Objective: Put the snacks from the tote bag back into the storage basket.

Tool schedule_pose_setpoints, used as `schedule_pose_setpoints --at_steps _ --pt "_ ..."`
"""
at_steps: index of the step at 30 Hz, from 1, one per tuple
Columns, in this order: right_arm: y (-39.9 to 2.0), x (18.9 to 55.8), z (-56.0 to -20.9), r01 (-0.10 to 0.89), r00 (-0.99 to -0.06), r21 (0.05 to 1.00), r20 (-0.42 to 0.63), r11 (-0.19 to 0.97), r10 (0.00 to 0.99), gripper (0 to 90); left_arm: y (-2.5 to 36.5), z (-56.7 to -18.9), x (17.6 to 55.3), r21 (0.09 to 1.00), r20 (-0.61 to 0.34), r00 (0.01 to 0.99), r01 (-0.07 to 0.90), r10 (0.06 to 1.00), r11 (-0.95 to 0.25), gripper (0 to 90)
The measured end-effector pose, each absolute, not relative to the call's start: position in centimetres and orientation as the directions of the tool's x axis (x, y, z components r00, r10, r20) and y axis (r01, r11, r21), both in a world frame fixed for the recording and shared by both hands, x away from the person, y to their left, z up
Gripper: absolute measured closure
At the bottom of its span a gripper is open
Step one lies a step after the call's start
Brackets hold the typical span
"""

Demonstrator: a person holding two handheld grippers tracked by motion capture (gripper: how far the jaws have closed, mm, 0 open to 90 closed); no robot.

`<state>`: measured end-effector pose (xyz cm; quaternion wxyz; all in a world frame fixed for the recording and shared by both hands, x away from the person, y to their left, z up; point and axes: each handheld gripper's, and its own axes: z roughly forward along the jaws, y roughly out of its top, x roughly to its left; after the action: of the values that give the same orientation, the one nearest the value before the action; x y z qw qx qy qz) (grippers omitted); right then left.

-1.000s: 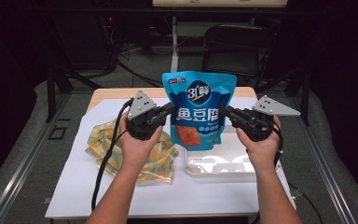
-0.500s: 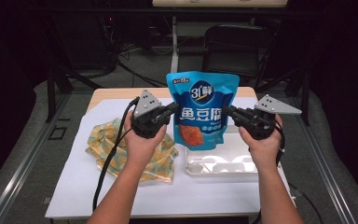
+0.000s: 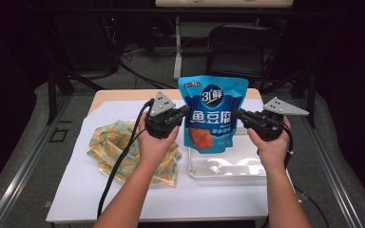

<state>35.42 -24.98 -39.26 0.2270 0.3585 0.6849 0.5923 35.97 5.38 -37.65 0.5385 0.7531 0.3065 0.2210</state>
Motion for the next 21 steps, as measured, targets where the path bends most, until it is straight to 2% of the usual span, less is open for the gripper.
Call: schedule_pose_setpoints --at_steps 21 --pt "-26.2 37.1 -41.3 0.28 -0.619 0.959 0.146 0.043 0.772 87.9 4.0 -39.8 37.7 0.924 -0.013 0.715 0.275 0.699 -0.265 89.9"
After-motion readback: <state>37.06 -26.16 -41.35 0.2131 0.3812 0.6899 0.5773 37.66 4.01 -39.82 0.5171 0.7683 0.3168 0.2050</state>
